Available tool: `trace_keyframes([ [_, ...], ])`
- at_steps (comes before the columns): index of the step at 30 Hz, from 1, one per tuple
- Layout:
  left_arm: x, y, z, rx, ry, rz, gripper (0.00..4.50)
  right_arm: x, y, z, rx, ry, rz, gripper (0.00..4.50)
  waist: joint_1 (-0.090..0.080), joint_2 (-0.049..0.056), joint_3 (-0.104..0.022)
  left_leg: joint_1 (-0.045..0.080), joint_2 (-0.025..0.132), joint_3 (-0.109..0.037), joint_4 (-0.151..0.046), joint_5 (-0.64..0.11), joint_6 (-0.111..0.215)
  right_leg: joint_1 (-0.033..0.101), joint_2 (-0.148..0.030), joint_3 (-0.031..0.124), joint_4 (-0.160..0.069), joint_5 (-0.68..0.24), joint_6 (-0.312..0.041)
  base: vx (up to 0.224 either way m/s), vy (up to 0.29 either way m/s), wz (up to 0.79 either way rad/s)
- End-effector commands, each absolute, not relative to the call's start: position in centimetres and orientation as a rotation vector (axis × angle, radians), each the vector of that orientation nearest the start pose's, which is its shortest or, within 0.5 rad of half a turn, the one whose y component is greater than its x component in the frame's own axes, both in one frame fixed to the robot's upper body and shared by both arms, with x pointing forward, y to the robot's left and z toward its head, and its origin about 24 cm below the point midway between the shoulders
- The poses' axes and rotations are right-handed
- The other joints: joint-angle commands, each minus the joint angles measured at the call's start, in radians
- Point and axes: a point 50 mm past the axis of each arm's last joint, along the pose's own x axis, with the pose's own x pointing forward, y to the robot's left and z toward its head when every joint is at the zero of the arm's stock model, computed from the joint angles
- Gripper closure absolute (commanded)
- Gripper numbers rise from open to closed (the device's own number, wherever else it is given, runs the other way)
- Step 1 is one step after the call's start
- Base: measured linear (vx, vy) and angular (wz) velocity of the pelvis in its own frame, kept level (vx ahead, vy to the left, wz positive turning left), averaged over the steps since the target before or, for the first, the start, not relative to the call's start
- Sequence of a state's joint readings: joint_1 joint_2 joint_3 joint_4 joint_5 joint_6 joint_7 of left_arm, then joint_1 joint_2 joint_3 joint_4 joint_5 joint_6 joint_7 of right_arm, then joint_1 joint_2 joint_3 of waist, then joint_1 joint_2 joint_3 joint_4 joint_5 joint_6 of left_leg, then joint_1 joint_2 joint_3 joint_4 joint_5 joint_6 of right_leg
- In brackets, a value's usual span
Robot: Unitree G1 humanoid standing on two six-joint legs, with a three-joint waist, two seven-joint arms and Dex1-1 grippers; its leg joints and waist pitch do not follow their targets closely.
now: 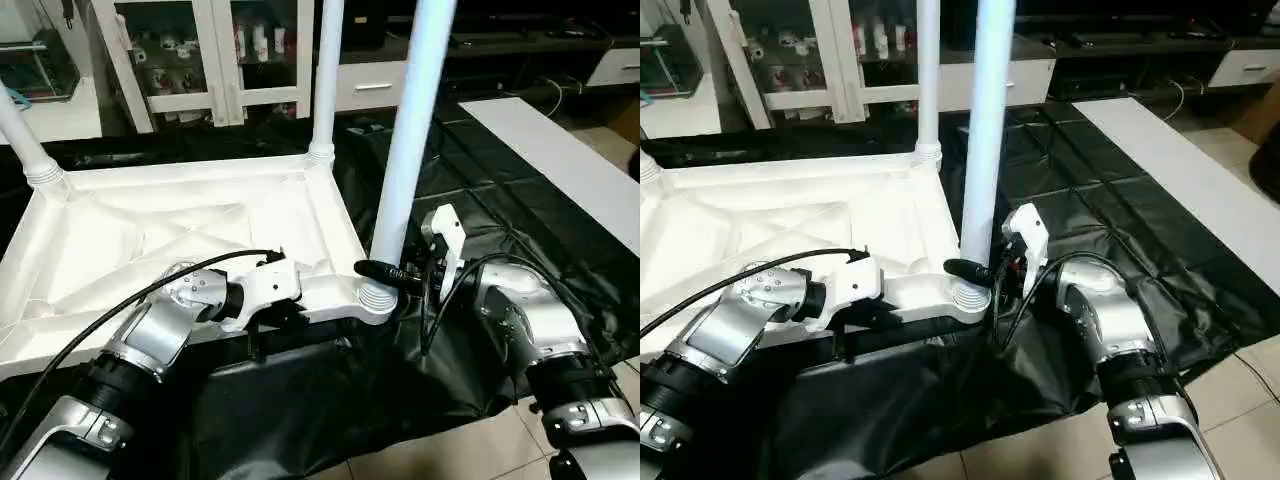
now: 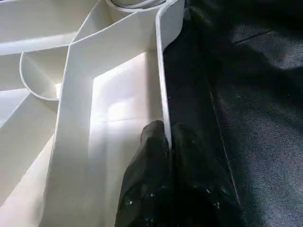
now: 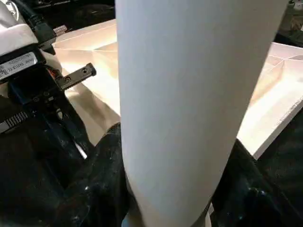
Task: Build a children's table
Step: Insert table leg to table base
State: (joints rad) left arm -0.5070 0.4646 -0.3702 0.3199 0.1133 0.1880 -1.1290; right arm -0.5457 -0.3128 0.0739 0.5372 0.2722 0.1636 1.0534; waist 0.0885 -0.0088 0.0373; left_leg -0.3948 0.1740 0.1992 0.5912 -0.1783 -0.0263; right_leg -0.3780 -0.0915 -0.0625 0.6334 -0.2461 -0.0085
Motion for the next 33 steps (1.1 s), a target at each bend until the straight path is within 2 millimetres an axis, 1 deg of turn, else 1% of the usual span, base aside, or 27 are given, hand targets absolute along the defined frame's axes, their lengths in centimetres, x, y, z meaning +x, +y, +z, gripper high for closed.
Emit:
trace_keyframes([
  [1,29.4,12.7,5.4,0.656,0.471,-1.357,4.5,32.8,-14.4,6.8,0.045,0.214,1.066,2.65,-0.001,0.007,-0.062,0.034,0.065,-0.028,-0.061,-0.092,0.061,0.038,-0.065,0.042,-0.052,0.162,-0.276,0.0,0.0,0.0],
  [6,29.4,12.8,5.3,0.659,0.471,-1.355,4.5,33.0,-14.7,6.6,0.097,0.214,1.041,2.65,-0.001,0.006,-0.064,0.034,0.064,-0.028,-0.059,-0.085,0.062,0.039,-0.065,0.042,-0.051,0.173,-0.278,0.0,0.0,0.0],
  [11,29.5,12.8,5.3,0.658,0.471,-1.354,4.5,32.6,-15.3,5.8,0.128,0.228,1.017,2.65,0.0,0.006,-0.064,0.033,0.064,-0.028,-0.058,-0.076,0.068,0.039,-0.064,0.041,-0.049,0.186,-0.279,0.0,0.0,0.0],
  [15,29.5,12.7,5.3,0.656,0.468,-1.352,4.5,31.7,-15.5,4.5,0.173,0.228,0.975,2.65,0.002,0.008,-0.064,0.034,0.065,-0.027,-0.058,-0.081,0.071,0.038,-0.067,0.042,-0.051,0.186,-0.275,0.0,0.0,0.0],
  [17,29.5,12.6,5.3,0.655,0.467,-1.35,4.5,31.3,-15.5,4.1,0.193,0.22,0.953,2.65,0.001,0.007,-0.065,0.034,0.065,-0.029,-0.06,-0.085,0.065,0.039,-0.066,0.041,-0.051,0.178,-0.271,0.0,0.0,0.0],
  [18,29.6,12.6,5.3,0.655,0.466,-1.349,4.5,31.0,-15.5,3.8,0.209,0.209,0.929,2.65,0.001,0.008,-0.063,0.035,0.065,-0.029,-0.061,-0.098,0.062,0.038,-0.067,0.042,-0.053,0.164,-0.27,0.0,0.0,0.0],
  [20,29.6,12.6,5.4,0.653,0.464,-1.347,4.5,30.8,-15.6,3.5,0.241,0.193,0.897,2.65,-0.001,0.007,-0.062,0.037,0.066,-0.029,-0.064,-0.122,0.051,0.037,-0.067,0.042,-0.056,0.134,-0.268,0.0,0.0,0.0],
  [21,29.6,12.6,5.4,0.653,0.464,-1.346,4.5,30.7,-15.6,3.4,0.25,0.187,0.886,2.65,-0.001,0.009,-0.061,0.037,0.066,-0.029,-0.065,-0.128,0.047,0.037,-0.067,0.042,-0.057,0.126,-0.267,0.0,0.0,0.0],
  [22,29.6,12.6,5.4,0.653,0.464,-1.345,4.5,30.5,-15.6,3.3,0.263,0.178,0.873,2.65,-0.002,0.011,-0.057,0.039,0.066,-0.03,-0.069,-0.165,0.031,0.036,-0.068,0.043,-0.064,0.073,-0.257,0.0,0.0,0.0],
  [24,29.6,12.6,5.3,0.653,0.464,-1.346,4.5,30.4,-15.6,3.2,0.271,0.173,0.865,2.65,-0.002,0.013,-0.056,0.043,0.069,-0.031,-0.075,-0.191,0.012,0.035,-0.068,0.043,-0.067,0.04,-0.251,0.0,0.0,0.0],
  [26,29.6,12.6,5.3,0.653,0.464,-1.346,4.5,30.2,-15.6,3.0,0.272,0.172,0.86,2.65,-0.003,0.013,-0.055,0.043,0.068,-0.032,-0.077,-0.202,-0.001,0.035,-0.067,0.044,-0.068,0.032,-0.247,0.0,0.0,0.0],
  [27,29.6,12.6,5.3,0.653,0.465,-1.348,4.5,29.7,-15.4,2.7,0.231,0.183,0.874,2.65,-0.003,0.018,-0.055,0.044,0.068,-0.032,-0.077,-0.207,-0.006,0.035,-0.068,0.044,-0.068,0.03,-0.246,0.0,0.0,0.0],
  [28,29.6,12.6,5.3,0.654,0.466,-1.349,4.5,29.4,-15.3,2.6,0.195,0.193,0.893,2.65,-0.002,0.017,-0.056,0.043,0.068,-0.033,-0.078,-0.206,-0.013,0.036,-0.068,0.045,-0.068,0.046,-0.238,0.0,0.0,0.0],
  [30,29.6,12.6,5.3,0.655,0.466,-1.35,4.5,29.0,-15.2,2.4,0.155,0.202,0.915,2.65,-0.002,0.015,-0.057,0.043,0.066,-0.033,-0.078,-0.199,-0.013,0.037,-0.066,0.044,-0.068,0.06,-0.233,0.0,0.0,0.0],
  [33,29.7,12.6,5.4,0.657,0.467,-1.352,4.5,28.7,-15.0,2.4,0.104,0.214,0.948,2.65,-0.003,0.014,-0.055,0.042,0.065,-0.032,-0.078,-0.208,-0.008,0.038,-0.068,0.046,-0.07,0.047,-0.233,0.0,0.0,0.0],
])
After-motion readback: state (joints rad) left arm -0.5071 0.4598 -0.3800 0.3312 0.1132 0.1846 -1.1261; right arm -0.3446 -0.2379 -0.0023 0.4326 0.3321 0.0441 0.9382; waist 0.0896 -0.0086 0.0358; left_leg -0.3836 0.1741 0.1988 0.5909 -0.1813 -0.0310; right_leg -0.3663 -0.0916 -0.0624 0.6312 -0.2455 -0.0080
